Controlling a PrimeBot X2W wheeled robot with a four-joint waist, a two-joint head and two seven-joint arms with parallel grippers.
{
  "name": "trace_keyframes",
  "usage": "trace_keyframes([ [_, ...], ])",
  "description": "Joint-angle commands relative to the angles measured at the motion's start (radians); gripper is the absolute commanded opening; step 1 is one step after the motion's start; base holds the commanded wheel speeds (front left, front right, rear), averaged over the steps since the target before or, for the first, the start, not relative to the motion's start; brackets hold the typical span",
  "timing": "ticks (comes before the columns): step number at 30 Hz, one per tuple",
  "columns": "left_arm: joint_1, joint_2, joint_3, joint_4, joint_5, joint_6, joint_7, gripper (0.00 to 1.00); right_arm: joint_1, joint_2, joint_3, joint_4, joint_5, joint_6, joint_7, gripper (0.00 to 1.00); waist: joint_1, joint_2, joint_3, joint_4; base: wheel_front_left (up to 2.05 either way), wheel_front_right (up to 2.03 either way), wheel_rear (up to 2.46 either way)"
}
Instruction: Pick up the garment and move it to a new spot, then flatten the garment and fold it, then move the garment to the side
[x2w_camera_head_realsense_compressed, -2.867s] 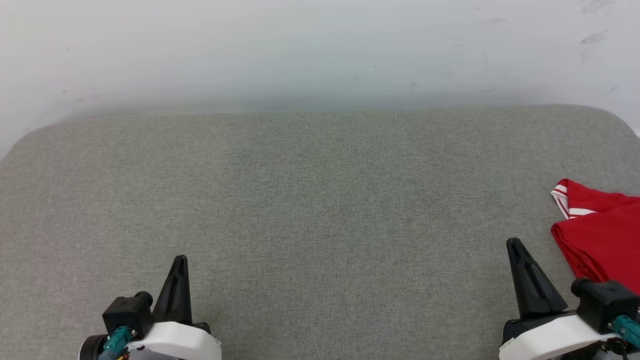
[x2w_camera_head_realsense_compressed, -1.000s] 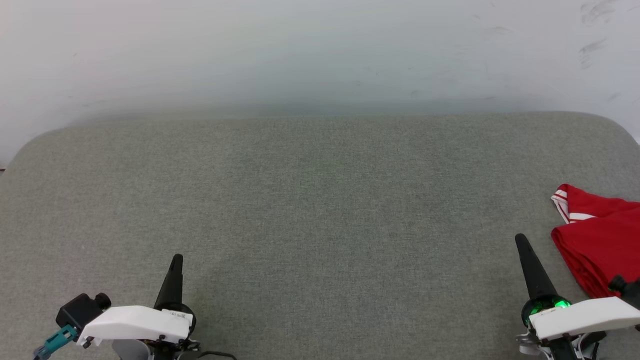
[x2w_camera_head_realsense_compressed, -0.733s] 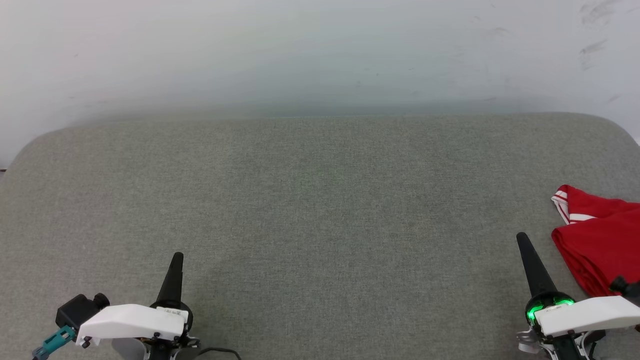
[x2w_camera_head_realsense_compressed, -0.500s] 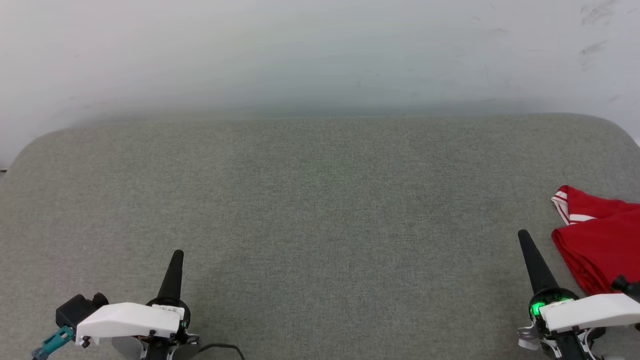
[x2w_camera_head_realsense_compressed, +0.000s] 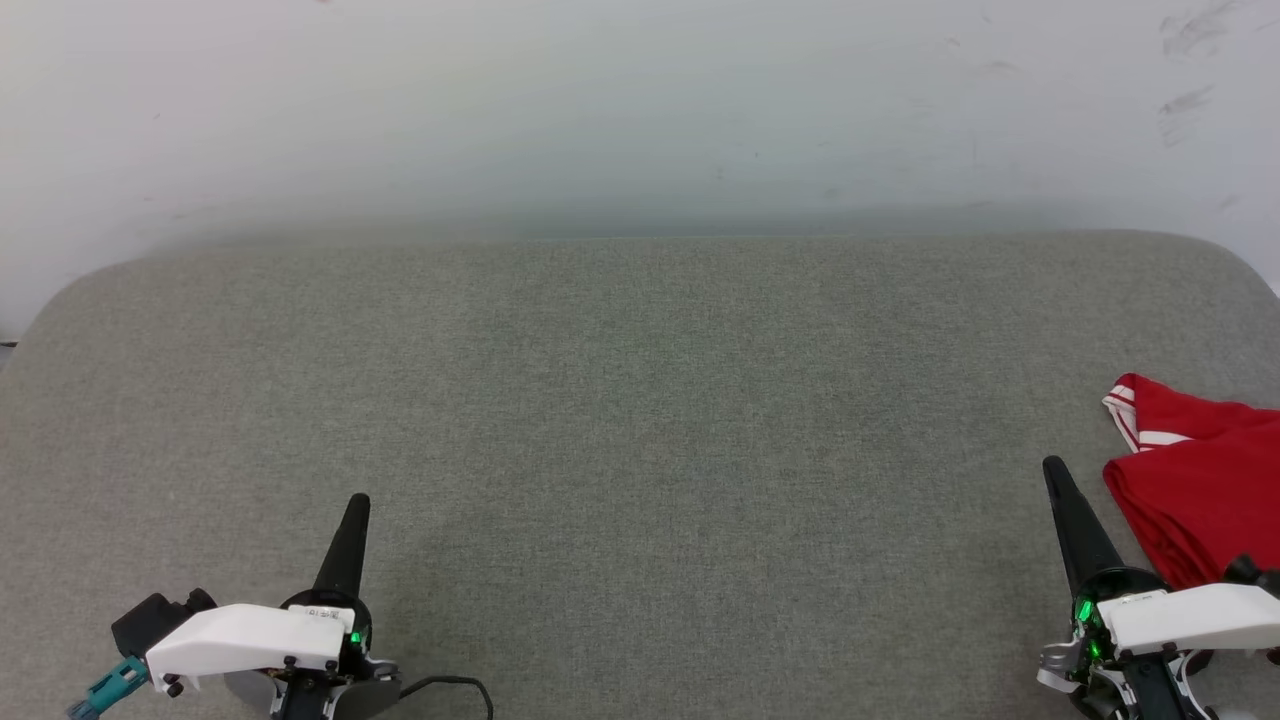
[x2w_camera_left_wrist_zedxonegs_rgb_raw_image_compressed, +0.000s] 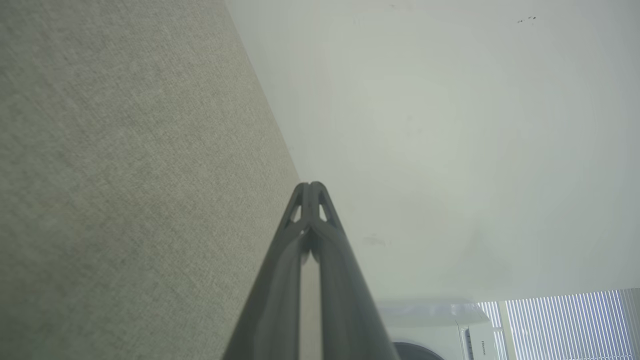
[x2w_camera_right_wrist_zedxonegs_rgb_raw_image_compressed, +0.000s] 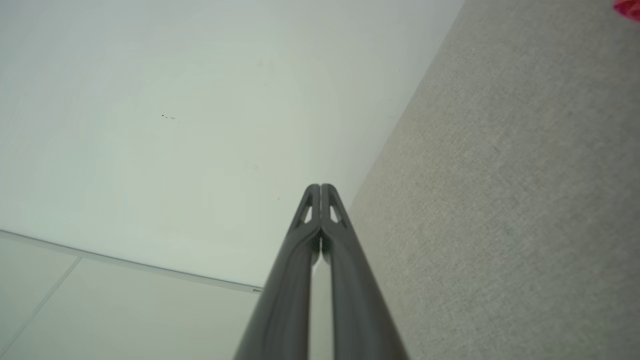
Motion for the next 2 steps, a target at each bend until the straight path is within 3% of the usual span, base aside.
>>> trace_keyframes([
  [1,-0.024,0.002,0.007,-0.002,-0.019,-0.007,0.005,0.00,-0.018,-0.003,-0.003,0.001,0.024,0.000,0.004,0.00,-0.0001,0.0000,0.000,0.000,0.00,0.00,0.00],
  [2,-0.024,0.002,0.008,-0.002,-0.027,-0.008,0.008,0.00,-0.019,-0.003,-0.004,0.004,0.032,0.000,0.004,0.00,-0.0001,0.0000,-0.001,0.000,0.00,0.00,0.00],
])
